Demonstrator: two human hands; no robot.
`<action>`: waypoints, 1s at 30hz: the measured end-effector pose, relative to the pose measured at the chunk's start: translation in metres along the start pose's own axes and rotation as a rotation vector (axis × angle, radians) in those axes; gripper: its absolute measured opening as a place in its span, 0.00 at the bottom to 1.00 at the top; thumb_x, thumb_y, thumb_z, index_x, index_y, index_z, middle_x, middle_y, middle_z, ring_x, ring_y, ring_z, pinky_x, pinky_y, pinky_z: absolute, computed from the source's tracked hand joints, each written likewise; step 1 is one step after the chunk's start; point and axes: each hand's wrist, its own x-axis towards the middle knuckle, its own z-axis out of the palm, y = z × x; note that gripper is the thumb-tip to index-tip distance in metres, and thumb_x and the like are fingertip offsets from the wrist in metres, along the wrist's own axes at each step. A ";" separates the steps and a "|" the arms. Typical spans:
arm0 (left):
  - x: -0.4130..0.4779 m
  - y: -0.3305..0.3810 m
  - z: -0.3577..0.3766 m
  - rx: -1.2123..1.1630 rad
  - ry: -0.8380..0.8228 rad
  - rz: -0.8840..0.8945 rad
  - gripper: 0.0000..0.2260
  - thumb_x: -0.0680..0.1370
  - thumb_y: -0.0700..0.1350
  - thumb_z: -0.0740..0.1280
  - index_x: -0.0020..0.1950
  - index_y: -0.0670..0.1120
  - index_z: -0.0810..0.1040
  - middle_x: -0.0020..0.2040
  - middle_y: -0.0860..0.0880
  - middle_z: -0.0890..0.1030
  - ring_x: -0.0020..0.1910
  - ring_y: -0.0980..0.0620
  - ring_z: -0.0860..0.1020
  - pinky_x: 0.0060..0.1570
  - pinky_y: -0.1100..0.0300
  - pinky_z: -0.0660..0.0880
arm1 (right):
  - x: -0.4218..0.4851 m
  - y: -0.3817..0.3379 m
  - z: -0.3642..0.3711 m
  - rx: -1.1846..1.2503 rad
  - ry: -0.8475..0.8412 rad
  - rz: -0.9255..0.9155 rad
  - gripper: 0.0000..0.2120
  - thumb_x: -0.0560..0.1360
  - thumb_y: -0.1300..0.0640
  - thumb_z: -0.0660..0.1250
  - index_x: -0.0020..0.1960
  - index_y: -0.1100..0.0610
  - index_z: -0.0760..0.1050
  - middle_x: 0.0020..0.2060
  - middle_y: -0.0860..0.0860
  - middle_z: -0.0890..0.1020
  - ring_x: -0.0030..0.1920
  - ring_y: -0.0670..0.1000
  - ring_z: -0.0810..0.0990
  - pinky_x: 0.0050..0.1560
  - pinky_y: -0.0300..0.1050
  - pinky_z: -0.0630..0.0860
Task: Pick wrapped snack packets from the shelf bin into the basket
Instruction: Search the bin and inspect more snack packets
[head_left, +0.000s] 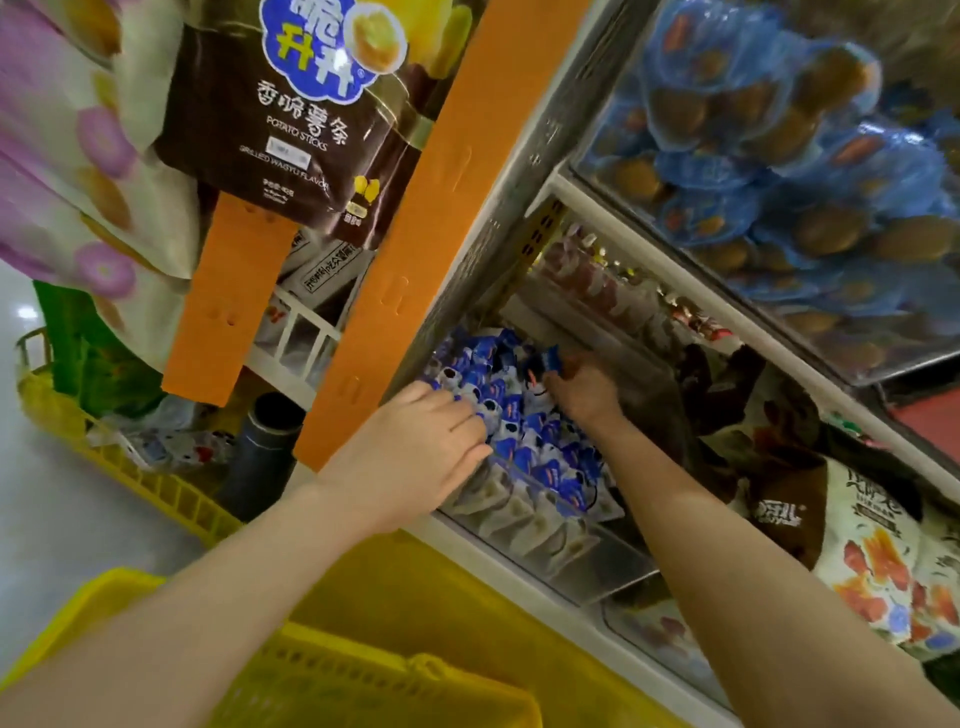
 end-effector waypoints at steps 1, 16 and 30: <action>-0.001 0.000 0.002 -0.015 0.017 0.000 0.18 0.79 0.50 0.52 0.44 0.47 0.79 0.40 0.50 0.80 0.39 0.50 0.77 0.46 0.58 0.72 | 0.003 -0.002 0.002 -0.041 -0.027 0.010 0.19 0.79 0.55 0.60 0.67 0.63 0.67 0.55 0.60 0.77 0.55 0.58 0.75 0.47 0.43 0.68; -0.002 -0.001 0.007 -0.045 0.107 -0.012 0.14 0.79 0.49 0.54 0.45 0.48 0.78 0.40 0.52 0.78 0.40 0.52 0.74 0.47 0.58 0.69 | 0.026 -0.005 0.015 0.065 -0.234 0.098 0.17 0.77 0.50 0.63 0.62 0.59 0.71 0.45 0.54 0.79 0.34 0.47 0.77 0.36 0.40 0.72; -0.003 0.002 0.005 -0.070 0.082 -0.032 0.13 0.79 0.47 0.55 0.45 0.47 0.78 0.40 0.51 0.79 0.40 0.52 0.75 0.47 0.59 0.67 | 0.032 0.023 0.006 -0.207 -0.202 0.071 0.17 0.76 0.46 0.63 0.51 0.61 0.78 0.42 0.52 0.75 0.35 0.46 0.70 0.35 0.40 0.65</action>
